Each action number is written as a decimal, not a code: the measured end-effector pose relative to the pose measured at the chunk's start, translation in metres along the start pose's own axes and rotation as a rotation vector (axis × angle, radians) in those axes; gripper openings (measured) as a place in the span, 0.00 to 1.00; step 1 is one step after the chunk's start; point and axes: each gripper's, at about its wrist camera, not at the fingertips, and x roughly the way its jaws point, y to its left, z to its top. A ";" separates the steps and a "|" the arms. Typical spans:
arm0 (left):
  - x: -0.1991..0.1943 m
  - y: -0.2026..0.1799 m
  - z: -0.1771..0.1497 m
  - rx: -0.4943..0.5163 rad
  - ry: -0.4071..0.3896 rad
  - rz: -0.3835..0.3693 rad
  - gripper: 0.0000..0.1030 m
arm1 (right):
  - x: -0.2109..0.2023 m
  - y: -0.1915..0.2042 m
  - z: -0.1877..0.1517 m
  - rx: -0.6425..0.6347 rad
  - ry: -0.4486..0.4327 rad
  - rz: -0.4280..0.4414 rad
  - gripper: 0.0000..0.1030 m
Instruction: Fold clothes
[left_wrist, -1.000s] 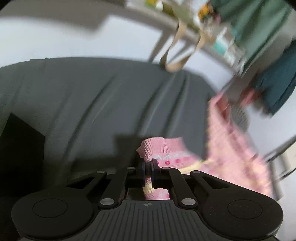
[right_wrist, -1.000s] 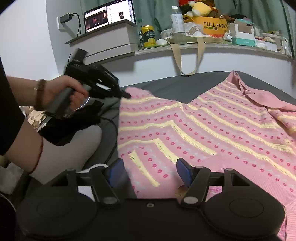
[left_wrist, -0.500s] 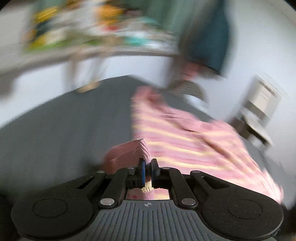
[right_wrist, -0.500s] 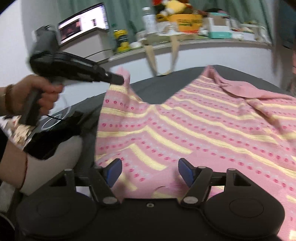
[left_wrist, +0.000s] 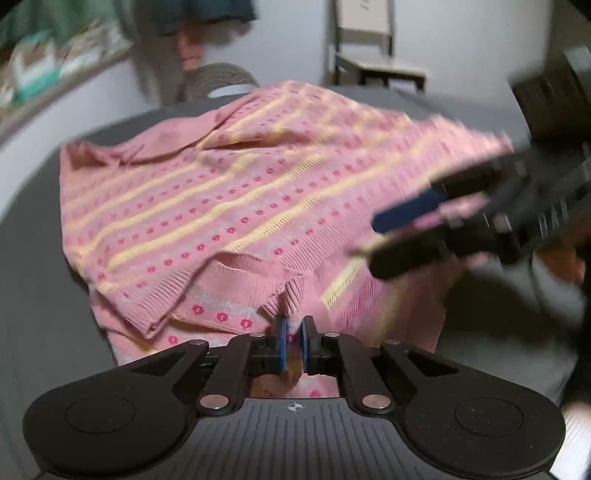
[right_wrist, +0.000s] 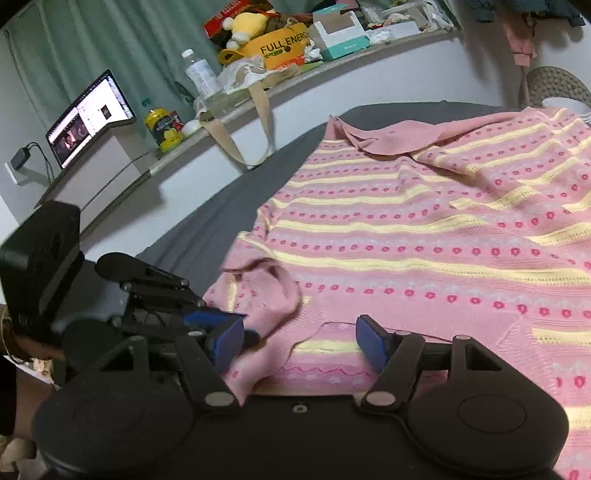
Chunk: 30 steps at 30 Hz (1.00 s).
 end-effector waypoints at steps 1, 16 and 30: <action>-0.006 -0.003 -0.001 0.018 -0.004 0.004 0.06 | 0.000 0.001 -0.001 -0.001 -0.002 0.009 0.64; -0.036 0.038 0.003 0.749 0.081 0.293 0.97 | 0.021 0.042 -0.014 -0.171 -0.025 0.050 0.54; 0.025 0.050 0.027 1.250 0.267 0.068 0.71 | 0.032 0.065 -0.029 -0.340 0.010 0.058 0.52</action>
